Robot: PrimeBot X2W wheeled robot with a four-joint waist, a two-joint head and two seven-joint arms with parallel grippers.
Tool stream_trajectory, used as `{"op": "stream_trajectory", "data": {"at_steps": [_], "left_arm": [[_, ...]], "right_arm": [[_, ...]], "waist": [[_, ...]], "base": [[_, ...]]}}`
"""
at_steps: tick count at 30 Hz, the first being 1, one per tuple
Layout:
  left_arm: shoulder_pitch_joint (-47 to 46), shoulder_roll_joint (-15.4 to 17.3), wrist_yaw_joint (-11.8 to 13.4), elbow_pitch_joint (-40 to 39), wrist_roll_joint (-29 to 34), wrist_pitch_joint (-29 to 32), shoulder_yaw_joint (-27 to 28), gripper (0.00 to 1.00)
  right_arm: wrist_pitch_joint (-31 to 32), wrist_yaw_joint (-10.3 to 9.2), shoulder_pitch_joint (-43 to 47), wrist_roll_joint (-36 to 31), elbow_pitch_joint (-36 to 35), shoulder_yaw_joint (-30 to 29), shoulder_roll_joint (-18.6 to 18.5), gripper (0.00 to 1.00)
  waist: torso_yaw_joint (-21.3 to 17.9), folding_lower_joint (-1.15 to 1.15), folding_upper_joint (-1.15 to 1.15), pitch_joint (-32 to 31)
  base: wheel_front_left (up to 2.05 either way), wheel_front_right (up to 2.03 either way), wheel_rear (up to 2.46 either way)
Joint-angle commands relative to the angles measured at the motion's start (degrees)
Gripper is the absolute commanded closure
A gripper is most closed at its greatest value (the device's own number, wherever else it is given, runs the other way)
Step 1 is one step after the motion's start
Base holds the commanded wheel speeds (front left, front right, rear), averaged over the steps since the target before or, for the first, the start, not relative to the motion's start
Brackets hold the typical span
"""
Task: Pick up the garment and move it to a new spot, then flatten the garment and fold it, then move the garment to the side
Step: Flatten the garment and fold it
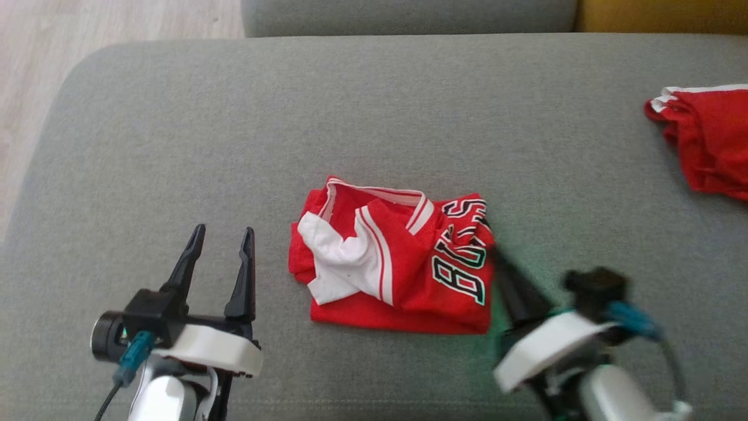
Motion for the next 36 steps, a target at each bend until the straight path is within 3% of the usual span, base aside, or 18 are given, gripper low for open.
{"op": "stream_trajectory", "data": {"at_steps": [1,6,12,18,32,36], "left_arm": [[-3.1,0.5,0.2,-1.8,-0.3,-0.4,1.6,0.0],[-4.4,-0.1,0.0,-1.1,-0.6,-0.7,1.0,0.0],[-5.4,-0.5,-0.1,-0.5,-0.8,-1.1,0.7,0.0],[-6.2,-0.8,-0.3,-0.1,-0.9,-1.2,0.5,0.0],[-6.9,-1.6,-0.4,-0.6,-1.0,-1.3,0.8,0.0],[-6.6,-1.8,-0.5,-0.7,-1.0,-1.3,1.2,0.0]], "right_arm": [[0.1,-0.04,-3.3,0.8,-0.7,3.3,0.4,1.0],[-1.0,-0.04,-7.4,3.6,7.7,10.2,1.1,1.0],[-2.5,-0.04,-12.7,4.7,17.0,11.4,1.4,1.0],[-4.5,-0.04,-17.3,6.2,21.9,13.8,1.4,1.0],[-2.6,-0.04,-22.9,16.1,29.0,30.9,1.5,1.0],[-2.8,-0.04,-22.7,17.7,29.9,32.9,1.5,1.0]], "waist": [[0.7,0.0,0.0,0.5],[2.8,0.0,0.0,1.5],[4.6,0.0,0.0,2.7],[5.6,0.0,0.0,3.4],[7.7,0.0,0.0,4.6],[7.6,0.0,0.0,4.7]], "base": [[0.0,0.0,0.0],[0.0,0.0,0.0],[0.0,0.0,0.0],[0.0,0.0,0.0],[0.0,0.0,0.0],[0.0,0.0,0.0]]}}
